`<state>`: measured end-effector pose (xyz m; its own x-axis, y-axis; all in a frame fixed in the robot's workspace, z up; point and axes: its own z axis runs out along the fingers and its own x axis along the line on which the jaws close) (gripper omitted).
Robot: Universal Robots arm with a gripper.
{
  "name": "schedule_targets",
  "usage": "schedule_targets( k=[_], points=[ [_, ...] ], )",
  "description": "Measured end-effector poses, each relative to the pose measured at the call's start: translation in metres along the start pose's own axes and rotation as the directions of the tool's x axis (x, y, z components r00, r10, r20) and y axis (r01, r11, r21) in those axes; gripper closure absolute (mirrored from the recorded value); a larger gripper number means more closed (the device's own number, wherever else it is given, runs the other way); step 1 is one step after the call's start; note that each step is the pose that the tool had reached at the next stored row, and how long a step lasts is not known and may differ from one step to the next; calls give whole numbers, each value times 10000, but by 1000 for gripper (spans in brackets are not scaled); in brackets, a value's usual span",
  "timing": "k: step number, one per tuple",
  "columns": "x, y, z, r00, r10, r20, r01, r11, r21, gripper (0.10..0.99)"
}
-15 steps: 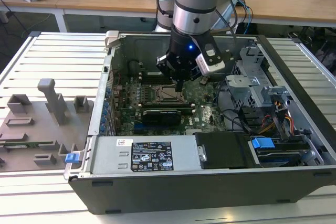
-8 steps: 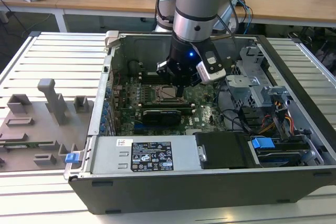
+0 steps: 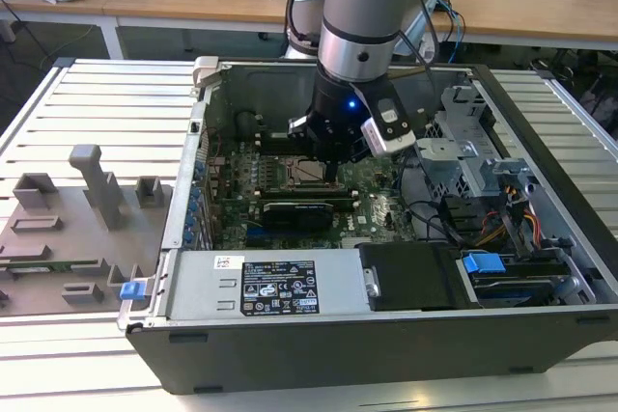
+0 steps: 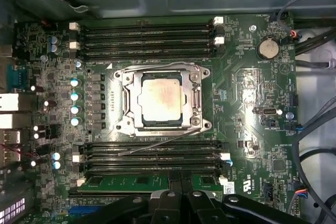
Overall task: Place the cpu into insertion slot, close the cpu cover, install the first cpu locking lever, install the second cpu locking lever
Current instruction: 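Install the second cpu locking lever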
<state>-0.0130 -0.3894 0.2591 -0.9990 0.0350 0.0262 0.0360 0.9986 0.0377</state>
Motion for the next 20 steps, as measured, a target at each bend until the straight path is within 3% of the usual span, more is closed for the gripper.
schedule_targets(
  k=[6, 8, 9, 11, 13, 14, 20],
  points=[
    [-4, -37, 103, 10000, 1, -3, -1, 10000, -18, 980],
    [-4, -38, 116, 10000, -6, -8, 5, 9999, -153, 980],
    [-3, -38, 120, 10000, -9, -16, 8, 9993, -381, 980],
    [-3, -38, 122, 10000, -29, -39, 25, 9941, -1086, 980],
    [-3, -38, 122, 10000, -39, -51, 31, 9899, -1420, 980],
    [-2, -38, 126, 10000, -48, -61, 37, 9848, -1739, 980],
    [138, -44, 150, 10000, -48, -61, 37, 9844, -1759, 980]
  ],
)
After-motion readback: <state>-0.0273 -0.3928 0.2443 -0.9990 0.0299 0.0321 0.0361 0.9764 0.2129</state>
